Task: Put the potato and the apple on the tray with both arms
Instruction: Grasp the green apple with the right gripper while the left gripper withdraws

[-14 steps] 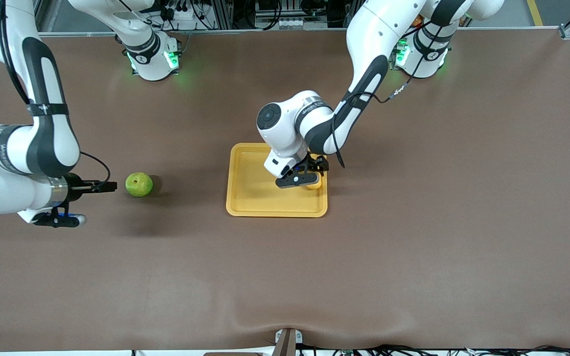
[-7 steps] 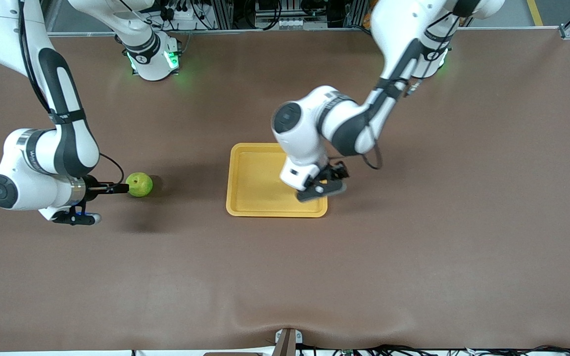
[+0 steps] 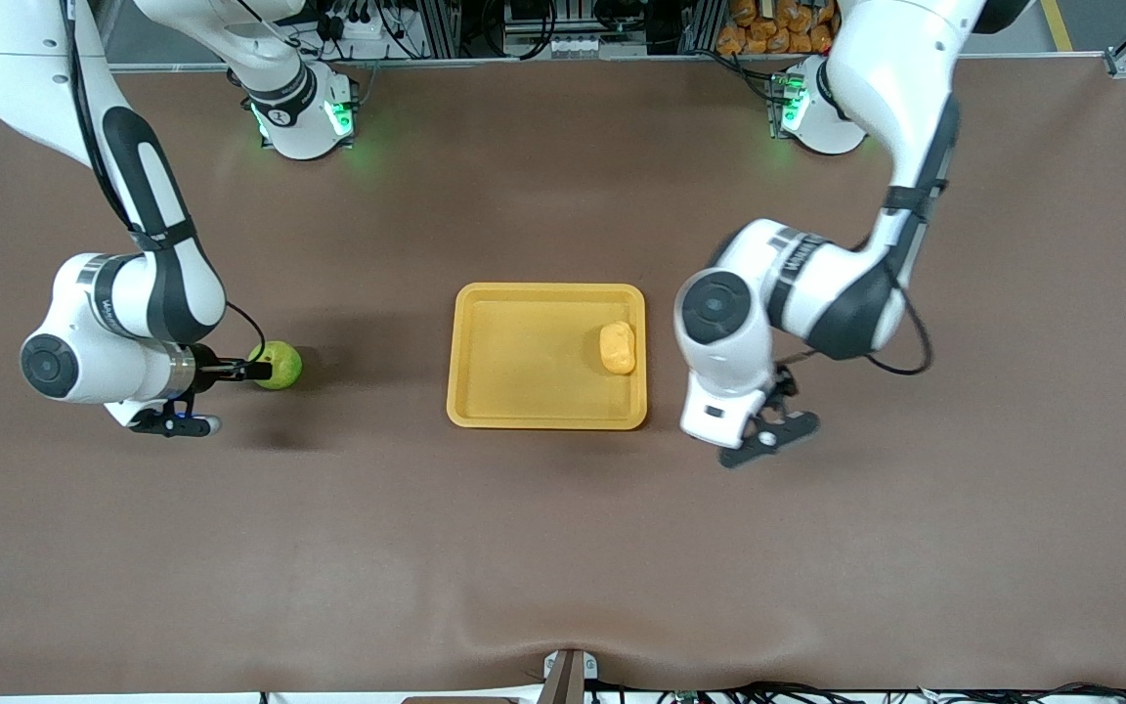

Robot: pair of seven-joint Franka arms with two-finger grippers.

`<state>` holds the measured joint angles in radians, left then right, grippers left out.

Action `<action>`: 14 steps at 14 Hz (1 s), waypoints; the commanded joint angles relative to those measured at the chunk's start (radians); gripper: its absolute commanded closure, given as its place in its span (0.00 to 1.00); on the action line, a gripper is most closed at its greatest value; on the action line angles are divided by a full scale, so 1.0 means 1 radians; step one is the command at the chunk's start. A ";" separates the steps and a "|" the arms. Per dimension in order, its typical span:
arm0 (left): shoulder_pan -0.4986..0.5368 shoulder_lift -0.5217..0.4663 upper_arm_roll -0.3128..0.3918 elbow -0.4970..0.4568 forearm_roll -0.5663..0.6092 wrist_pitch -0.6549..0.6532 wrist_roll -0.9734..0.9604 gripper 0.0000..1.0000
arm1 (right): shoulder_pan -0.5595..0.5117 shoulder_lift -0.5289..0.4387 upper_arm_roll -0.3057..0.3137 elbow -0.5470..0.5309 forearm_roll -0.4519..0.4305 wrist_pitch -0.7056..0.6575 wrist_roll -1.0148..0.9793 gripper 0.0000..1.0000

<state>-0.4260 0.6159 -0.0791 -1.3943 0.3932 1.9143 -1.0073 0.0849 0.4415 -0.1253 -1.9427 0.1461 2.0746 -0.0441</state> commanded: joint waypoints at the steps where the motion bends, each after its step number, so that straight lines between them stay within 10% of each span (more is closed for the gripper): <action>1: 0.071 -0.063 -0.010 -0.015 -0.017 -0.014 0.053 0.00 | 0.010 -0.030 0.000 -0.039 0.050 0.019 0.007 0.00; 14: 0.285 -0.283 -0.014 -0.185 -0.146 -0.093 0.323 0.00 | 0.050 -0.033 0.000 -0.159 0.052 0.177 0.007 0.00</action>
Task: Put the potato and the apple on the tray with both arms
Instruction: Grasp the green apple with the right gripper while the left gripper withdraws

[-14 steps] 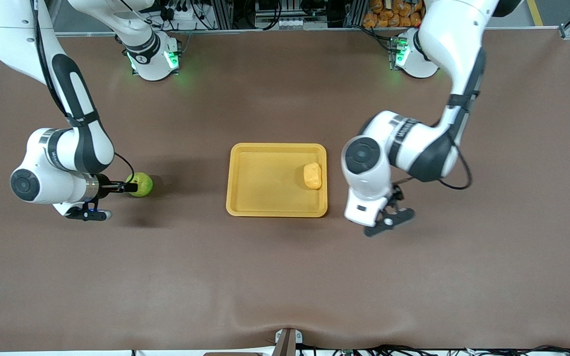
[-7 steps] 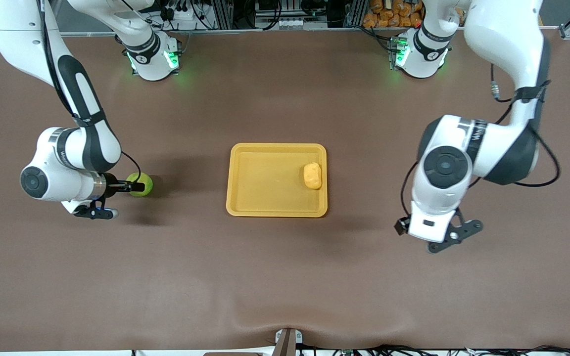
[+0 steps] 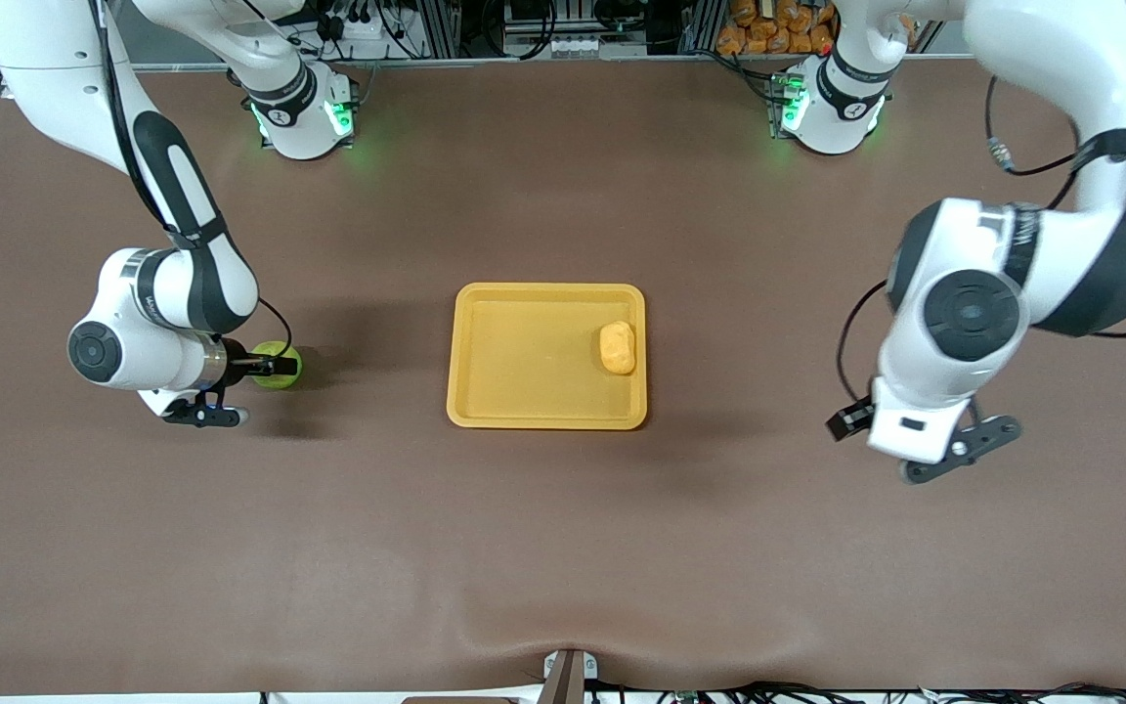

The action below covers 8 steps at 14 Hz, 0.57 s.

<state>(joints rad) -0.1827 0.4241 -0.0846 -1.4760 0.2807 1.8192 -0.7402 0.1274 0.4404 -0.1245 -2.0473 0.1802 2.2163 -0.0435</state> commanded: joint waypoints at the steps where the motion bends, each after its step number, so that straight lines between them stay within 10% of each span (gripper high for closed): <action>1: 0.058 -0.117 -0.009 -0.128 -0.044 0.002 0.083 0.00 | 0.008 -0.032 -0.001 -0.054 0.018 0.036 0.005 0.24; 3: 0.084 -0.184 -0.008 -0.188 -0.067 -0.012 0.128 0.00 | 0.014 -0.034 -0.001 -0.053 0.018 0.025 0.007 0.95; 8: 0.166 -0.349 -0.009 -0.347 -0.135 -0.020 0.289 0.00 | 0.014 -0.035 -0.001 0.054 0.019 -0.144 0.023 1.00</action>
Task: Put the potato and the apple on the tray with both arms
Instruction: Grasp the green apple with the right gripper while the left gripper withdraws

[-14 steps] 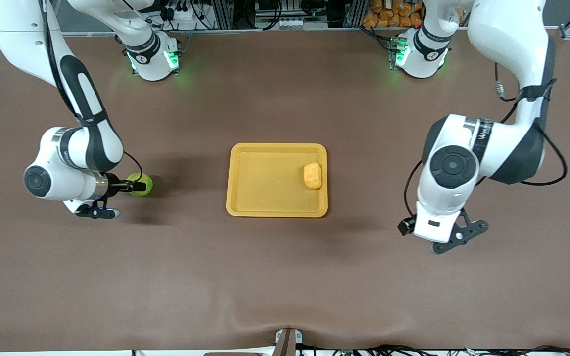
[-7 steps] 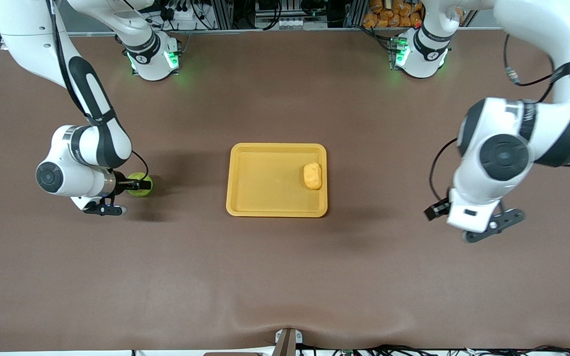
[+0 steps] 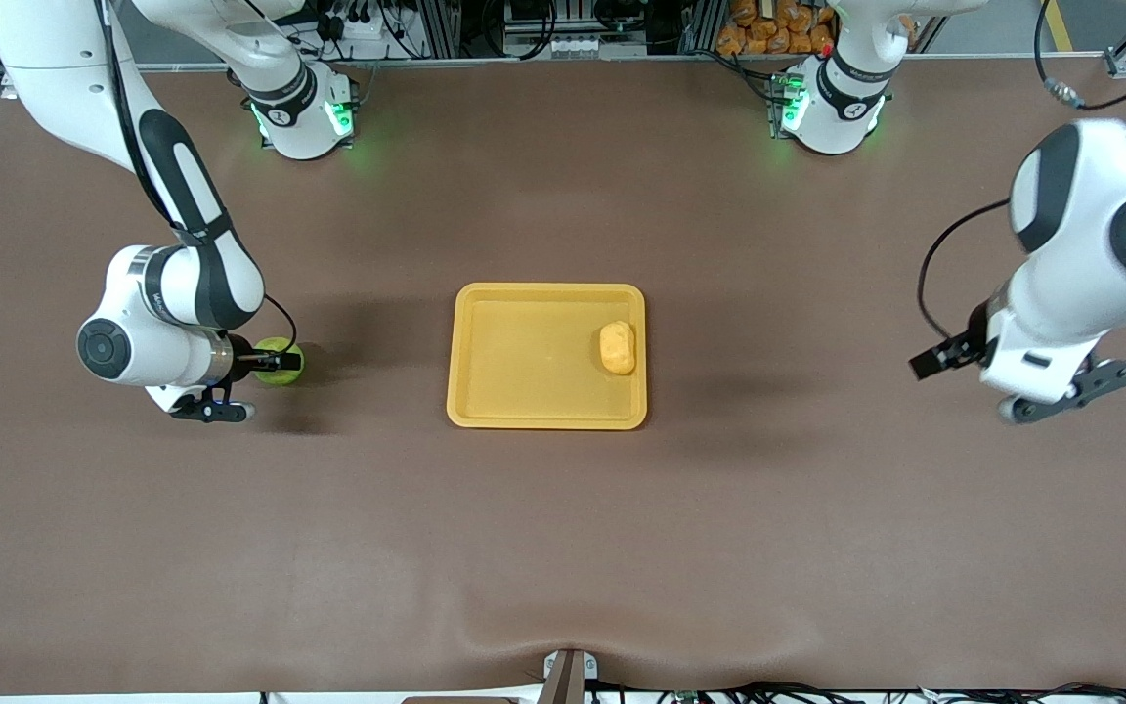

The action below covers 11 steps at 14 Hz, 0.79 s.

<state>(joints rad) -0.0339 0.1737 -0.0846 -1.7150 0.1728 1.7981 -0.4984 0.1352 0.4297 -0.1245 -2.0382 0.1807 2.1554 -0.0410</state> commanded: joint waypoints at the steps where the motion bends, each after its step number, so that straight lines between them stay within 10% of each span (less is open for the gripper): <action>1: 0.022 -0.121 -0.007 -0.132 -0.030 0.001 0.073 0.00 | 0.006 -0.025 -0.001 0.052 0.019 -0.091 0.023 1.00; 11: 0.066 -0.169 -0.009 -0.028 -0.130 -0.101 0.265 0.00 | 0.017 -0.043 0.167 0.111 0.017 -0.115 0.343 1.00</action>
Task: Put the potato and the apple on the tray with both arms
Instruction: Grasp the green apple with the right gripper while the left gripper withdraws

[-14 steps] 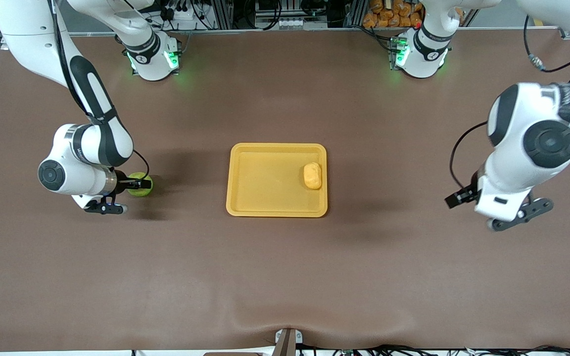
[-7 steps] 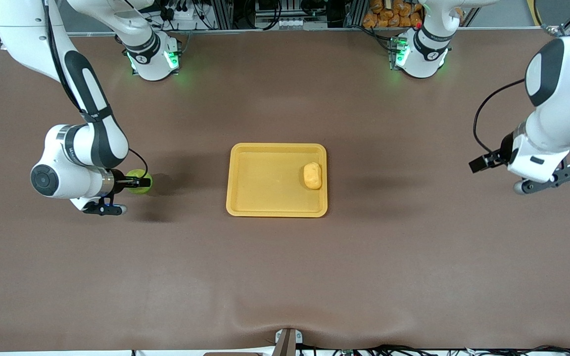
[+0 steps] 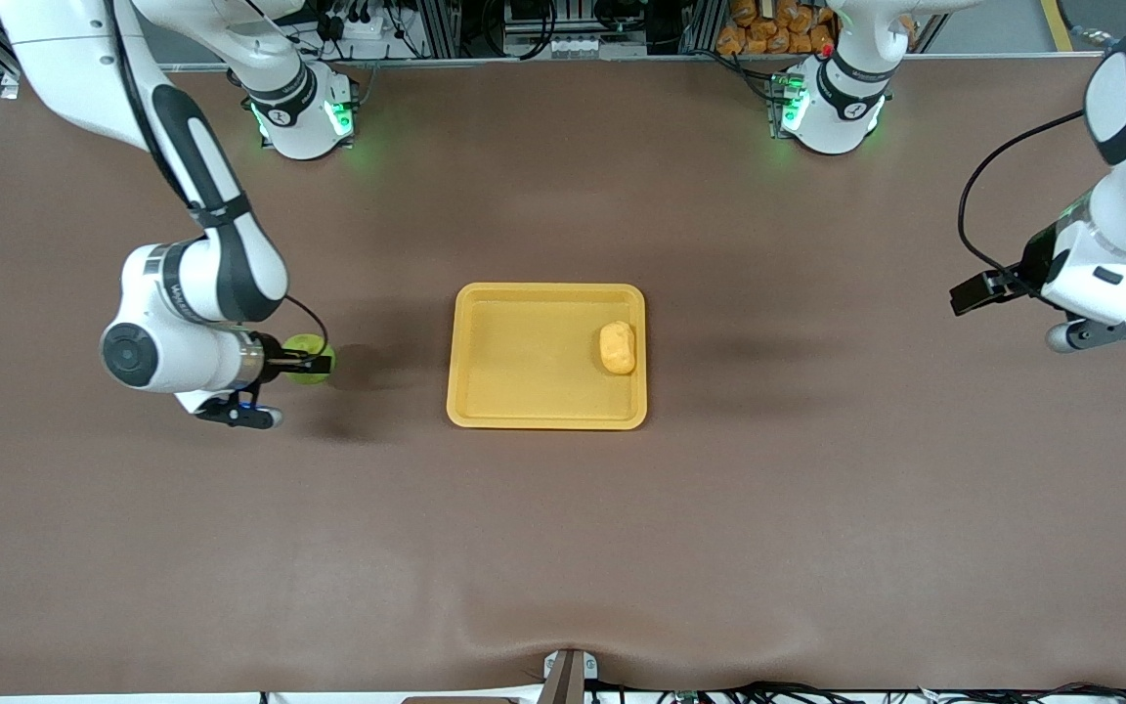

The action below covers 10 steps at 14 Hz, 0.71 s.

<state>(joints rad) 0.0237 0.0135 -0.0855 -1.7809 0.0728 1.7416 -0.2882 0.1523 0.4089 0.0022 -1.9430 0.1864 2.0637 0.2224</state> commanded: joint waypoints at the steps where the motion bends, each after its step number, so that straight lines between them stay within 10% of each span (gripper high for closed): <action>1: 0.010 -0.010 -0.008 0.067 -0.031 -0.077 0.107 0.00 | 0.001 -0.021 0.068 0.030 0.011 -0.024 0.139 1.00; 10: 0.005 -0.010 -0.005 0.198 -0.111 -0.166 0.242 0.00 | 0.133 0.034 0.130 0.167 0.008 -0.024 0.464 1.00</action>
<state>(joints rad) 0.0216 0.0067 -0.0888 -1.6052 -0.0238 1.6073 -0.0748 0.2471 0.4093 0.1328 -1.8329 0.1867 2.0614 0.6128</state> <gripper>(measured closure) 0.000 0.137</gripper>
